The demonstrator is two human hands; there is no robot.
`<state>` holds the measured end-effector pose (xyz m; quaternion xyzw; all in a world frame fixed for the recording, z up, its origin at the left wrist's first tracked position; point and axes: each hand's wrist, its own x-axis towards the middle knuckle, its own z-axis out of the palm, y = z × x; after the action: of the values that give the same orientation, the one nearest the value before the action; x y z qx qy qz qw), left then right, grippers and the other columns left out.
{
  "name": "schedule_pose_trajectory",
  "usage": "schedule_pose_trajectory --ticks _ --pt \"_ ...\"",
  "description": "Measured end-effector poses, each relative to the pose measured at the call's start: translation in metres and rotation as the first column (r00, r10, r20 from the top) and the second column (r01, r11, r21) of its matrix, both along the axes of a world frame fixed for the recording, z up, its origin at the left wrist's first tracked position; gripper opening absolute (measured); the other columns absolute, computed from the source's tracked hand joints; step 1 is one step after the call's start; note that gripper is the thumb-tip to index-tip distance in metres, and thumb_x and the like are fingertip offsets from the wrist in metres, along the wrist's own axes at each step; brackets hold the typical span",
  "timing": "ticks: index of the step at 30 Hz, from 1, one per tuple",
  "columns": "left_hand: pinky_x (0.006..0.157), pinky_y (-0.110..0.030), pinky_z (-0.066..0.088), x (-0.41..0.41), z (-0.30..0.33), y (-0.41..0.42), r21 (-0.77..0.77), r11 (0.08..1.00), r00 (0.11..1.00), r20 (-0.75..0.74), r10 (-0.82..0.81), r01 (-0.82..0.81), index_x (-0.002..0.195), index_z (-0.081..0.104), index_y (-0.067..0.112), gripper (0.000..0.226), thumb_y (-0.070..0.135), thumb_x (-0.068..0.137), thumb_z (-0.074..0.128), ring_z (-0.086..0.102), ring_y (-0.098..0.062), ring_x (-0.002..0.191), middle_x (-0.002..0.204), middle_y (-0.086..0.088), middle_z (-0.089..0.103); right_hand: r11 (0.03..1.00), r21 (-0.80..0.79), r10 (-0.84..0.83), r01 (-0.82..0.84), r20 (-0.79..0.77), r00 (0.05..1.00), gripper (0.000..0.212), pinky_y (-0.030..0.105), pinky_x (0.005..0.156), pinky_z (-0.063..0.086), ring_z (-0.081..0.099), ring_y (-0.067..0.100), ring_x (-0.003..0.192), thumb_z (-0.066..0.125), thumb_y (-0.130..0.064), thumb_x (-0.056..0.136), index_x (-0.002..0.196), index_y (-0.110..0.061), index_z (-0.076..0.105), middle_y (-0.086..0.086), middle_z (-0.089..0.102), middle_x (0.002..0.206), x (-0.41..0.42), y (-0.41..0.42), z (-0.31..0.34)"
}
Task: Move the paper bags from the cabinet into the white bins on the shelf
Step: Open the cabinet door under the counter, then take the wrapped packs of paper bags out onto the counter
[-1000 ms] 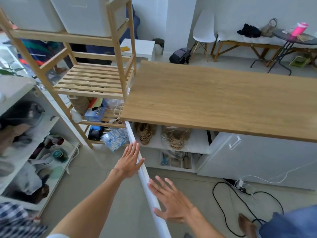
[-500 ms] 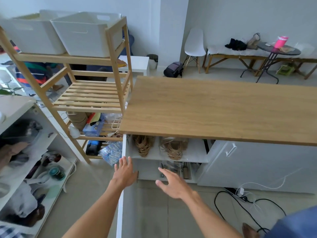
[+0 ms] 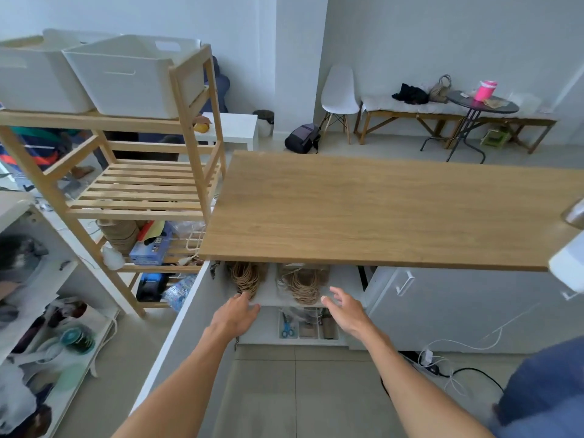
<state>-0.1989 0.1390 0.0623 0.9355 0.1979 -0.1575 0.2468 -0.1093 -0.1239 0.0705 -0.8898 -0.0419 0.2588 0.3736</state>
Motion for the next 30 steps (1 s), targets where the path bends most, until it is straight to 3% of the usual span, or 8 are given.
schedule_pose_trajectory --ticks 4,9,15,21,25,30 --pt "0.101 -0.044 0.045 0.014 -0.009 -0.014 0.017 1.000 0.998 -0.057 -0.019 0.020 0.148 0.038 0.010 0.055 0.043 0.104 0.040 0.050 -0.033 0.132 0.150 -0.013 0.048 0.999 0.013 -0.036 0.036 -0.045 0.998 0.064 0.038 0.113 0.034 0.043 0.022 0.142 0.050 -0.053 0.098 0.154 -0.024 0.037 0.004 0.044 0.157 0.016 -0.016 -0.007" --pt "0.098 -0.045 0.047 0.037 -0.026 -0.031 -0.004 1.000 0.995 -0.103 -0.013 0.012 0.140 0.045 0.010 0.050 0.045 0.104 0.039 0.052 -0.034 0.128 0.144 -0.016 0.052 0.995 0.044 -0.081 0.087 -0.123 0.989 0.062 0.029 0.099 0.033 0.046 0.021 0.138 0.051 -0.050 0.100 0.153 -0.021 0.039 0.004 0.050 0.152 0.045 -0.038 -0.020" --pt "0.110 -0.044 0.038 0.076 -0.054 -0.039 -0.083 0.989 0.990 -0.084 0.116 -0.123 0.155 0.034 0.014 0.063 0.050 0.104 0.040 0.040 -0.031 0.143 0.159 -0.011 0.039 0.990 0.062 -0.114 0.125 -0.156 0.981 0.057 0.030 0.100 0.032 0.046 0.021 0.138 0.049 -0.049 0.101 0.151 -0.022 0.042 0.003 0.049 0.152 0.095 -0.051 -0.049" --pt "0.110 -0.046 0.041 0.117 -0.123 -0.040 -0.194 0.957 0.977 -0.054 0.208 -0.215 0.153 0.036 0.015 0.064 0.053 0.102 0.043 0.046 -0.034 0.138 0.157 -0.013 0.041 0.994 0.014 -0.104 0.106 -0.128 0.986 0.054 0.030 0.095 0.034 0.048 0.023 0.135 0.048 -0.049 0.101 0.148 -0.022 0.046 0.003 0.051 0.149 0.148 -0.043 -0.114" --pt "0.112 -0.042 0.036 0.147 -0.175 -0.037 -0.238 0.946 0.975 -0.026 0.223 -0.222 0.153 0.036 0.013 0.065 0.053 0.103 0.041 0.044 -0.034 0.139 0.155 -0.016 0.044 0.995 -0.018 -0.099 0.098 -0.055 0.994 0.055 0.033 0.105 0.034 0.041 0.024 0.142 0.042 -0.048 0.104 0.151 -0.020 0.042 0.003 0.042 0.158 0.185 -0.035 -0.167" --pt "0.113 -0.039 0.032 0.188 -0.231 -0.021 -0.251 0.933 0.962 0.026 0.271 -0.256 0.153 0.038 0.014 0.069 0.060 0.101 0.038 0.040 -0.031 0.143 0.158 -0.011 0.040 0.986 -0.024 -0.164 0.164 -0.015 0.986 0.062 0.035 0.104 0.033 0.038 0.023 0.143 0.038 -0.057 0.100 0.153 -0.025 0.040 -0.002 0.037 0.161 0.230 -0.023 -0.229"
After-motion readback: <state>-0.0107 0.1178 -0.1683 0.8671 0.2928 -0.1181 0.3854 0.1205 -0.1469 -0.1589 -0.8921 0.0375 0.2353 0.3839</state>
